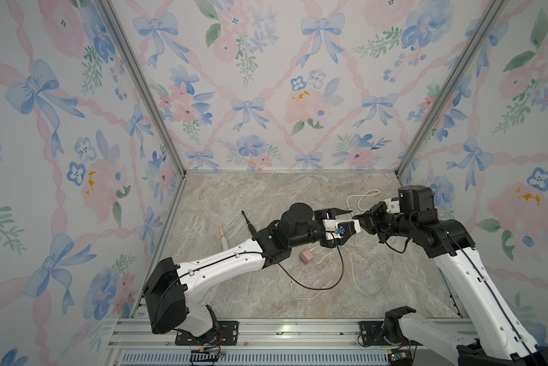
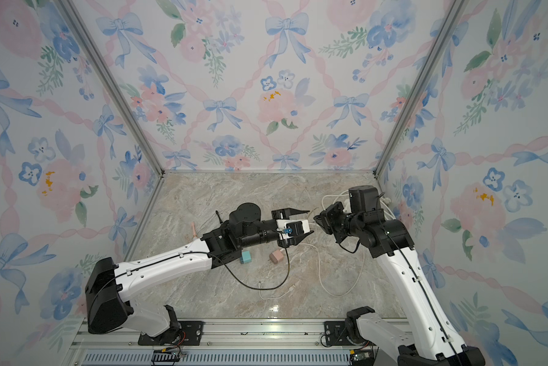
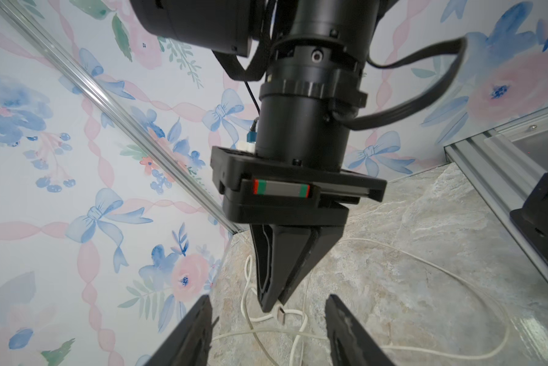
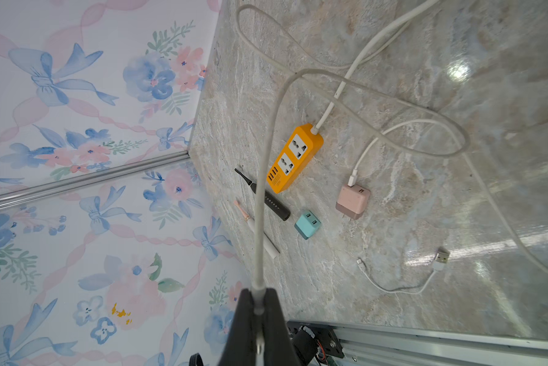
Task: Charge the electric toothbrush
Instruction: Pick up the charging cable from the corner of the board.
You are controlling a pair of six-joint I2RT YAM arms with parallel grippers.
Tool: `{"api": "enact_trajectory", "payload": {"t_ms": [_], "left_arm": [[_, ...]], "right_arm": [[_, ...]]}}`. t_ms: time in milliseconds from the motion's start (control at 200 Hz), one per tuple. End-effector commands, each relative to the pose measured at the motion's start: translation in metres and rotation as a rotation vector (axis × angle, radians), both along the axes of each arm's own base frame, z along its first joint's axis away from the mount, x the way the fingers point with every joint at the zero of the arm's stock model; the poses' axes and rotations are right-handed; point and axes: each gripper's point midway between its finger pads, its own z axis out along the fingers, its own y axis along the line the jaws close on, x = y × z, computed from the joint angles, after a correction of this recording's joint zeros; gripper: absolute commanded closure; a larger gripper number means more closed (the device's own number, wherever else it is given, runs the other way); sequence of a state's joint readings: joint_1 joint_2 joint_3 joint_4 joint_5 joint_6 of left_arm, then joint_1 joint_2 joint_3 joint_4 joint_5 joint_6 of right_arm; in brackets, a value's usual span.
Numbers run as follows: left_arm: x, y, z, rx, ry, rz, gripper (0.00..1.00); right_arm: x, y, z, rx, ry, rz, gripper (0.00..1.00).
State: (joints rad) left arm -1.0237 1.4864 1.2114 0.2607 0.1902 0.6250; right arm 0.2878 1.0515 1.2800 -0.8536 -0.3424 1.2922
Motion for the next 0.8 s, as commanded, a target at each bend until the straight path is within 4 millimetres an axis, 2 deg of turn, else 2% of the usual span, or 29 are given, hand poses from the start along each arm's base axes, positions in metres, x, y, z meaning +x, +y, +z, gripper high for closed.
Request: {"api": "enact_trajectory", "payload": {"t_ms": [0,65,155,410,645,795], "left_arm": [[0.016,0.002,-0.017,0.068,-0.136,0.029,0.46],[0.018,0.005,-0.019,0.069,-0.131,0.014,0.49],[0.025,0.006,-0.017,0.061,-0.120,0.022,0.59],[0.026,-0.005,-0.008,0.039,-0.132,-0.010,0.63],[0.030,-0.009,-0.006,0.037,-0.140,-0.006,0.73],[0.035,-0.008,-0.008,0.043,-0.144,0.015,0.84]], "right_arm": [[0.010,-0.004,0.020,0.080,-0.058,-0.126,1.00],[0.010,-0.005,0.023,0.084,-0.069,-0.140,1.00],[0.009,-0.002,0.026,0.089,-0.073,-0.137,1.00],[0.012,0.013,0.028,0.114,-0.076,-0.111,1.00],[0.011,0.019,0.025,0.109,-0.070,-0.098,1.00],[0.009,0.020,0.026,0.106,-0.074,-0.092,0.99]]}}
